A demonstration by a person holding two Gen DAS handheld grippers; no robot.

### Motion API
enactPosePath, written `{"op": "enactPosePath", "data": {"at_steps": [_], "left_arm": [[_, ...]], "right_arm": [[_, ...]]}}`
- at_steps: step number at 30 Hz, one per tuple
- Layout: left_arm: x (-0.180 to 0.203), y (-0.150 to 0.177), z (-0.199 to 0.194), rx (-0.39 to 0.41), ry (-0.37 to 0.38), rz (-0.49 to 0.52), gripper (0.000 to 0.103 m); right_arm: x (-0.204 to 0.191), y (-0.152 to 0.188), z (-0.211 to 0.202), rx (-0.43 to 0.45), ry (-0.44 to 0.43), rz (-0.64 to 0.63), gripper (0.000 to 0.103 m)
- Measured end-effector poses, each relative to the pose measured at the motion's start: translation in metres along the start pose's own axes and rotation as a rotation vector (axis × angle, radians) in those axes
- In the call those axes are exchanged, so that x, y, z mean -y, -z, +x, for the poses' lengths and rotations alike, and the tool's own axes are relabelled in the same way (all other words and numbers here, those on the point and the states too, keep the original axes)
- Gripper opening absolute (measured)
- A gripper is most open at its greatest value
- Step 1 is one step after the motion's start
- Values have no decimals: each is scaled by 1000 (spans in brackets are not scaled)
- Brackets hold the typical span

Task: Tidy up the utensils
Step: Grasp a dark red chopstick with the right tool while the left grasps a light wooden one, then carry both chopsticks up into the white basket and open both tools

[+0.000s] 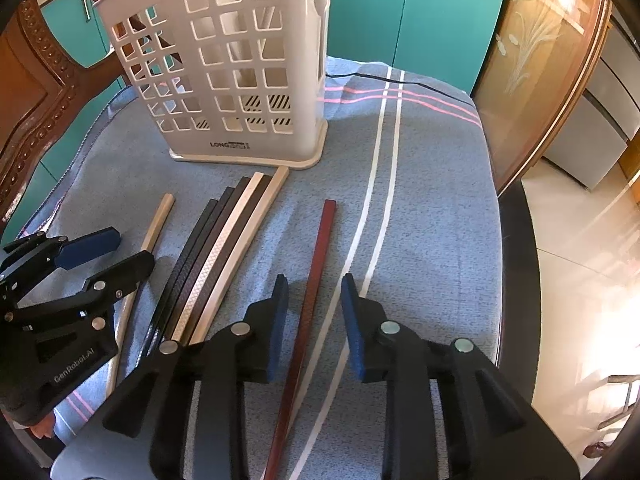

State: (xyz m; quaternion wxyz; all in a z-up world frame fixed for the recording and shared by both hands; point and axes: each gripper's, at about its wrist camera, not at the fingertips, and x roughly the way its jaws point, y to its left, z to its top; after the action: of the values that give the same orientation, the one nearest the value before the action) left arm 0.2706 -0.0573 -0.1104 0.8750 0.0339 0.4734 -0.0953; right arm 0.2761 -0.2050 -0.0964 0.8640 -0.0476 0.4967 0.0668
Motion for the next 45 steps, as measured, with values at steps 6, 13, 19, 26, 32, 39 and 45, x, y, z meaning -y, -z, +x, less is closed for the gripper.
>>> {"op": "enactPosePath", "data": {"at_steps": [6, 13, 19, 26, 32, 39, 45], "left_arm": [[7, -1, 1, 8, -14, 23, 42], [13, -1, 1, 11, 11, 32, 22], [14, -1, 2, 11, 16, 32, 12], [10, -1, 0, 12, 16, 12, 7], [4, -4, -24, 79, 44, -16, 7], [-9, -12, -105, 263, 127, -77, 7], [-12, -37, -201, 515, 143, -64, 7]], "right_arm": [[-6, 0, 1, 9, 38, -27, 29], [-7, 1, 0, 11, 23, -22, 28], [-9, 1, -1, 11, -8, -31, 11], [-11, 1, -3, 25, -29, -32, 8], [-7, -2, -37, 136, -94, -4, 7], [22, -4, -124, 331, -233, 95, 7], [39, -20, -200, 513, -352, 174, 7]]}}
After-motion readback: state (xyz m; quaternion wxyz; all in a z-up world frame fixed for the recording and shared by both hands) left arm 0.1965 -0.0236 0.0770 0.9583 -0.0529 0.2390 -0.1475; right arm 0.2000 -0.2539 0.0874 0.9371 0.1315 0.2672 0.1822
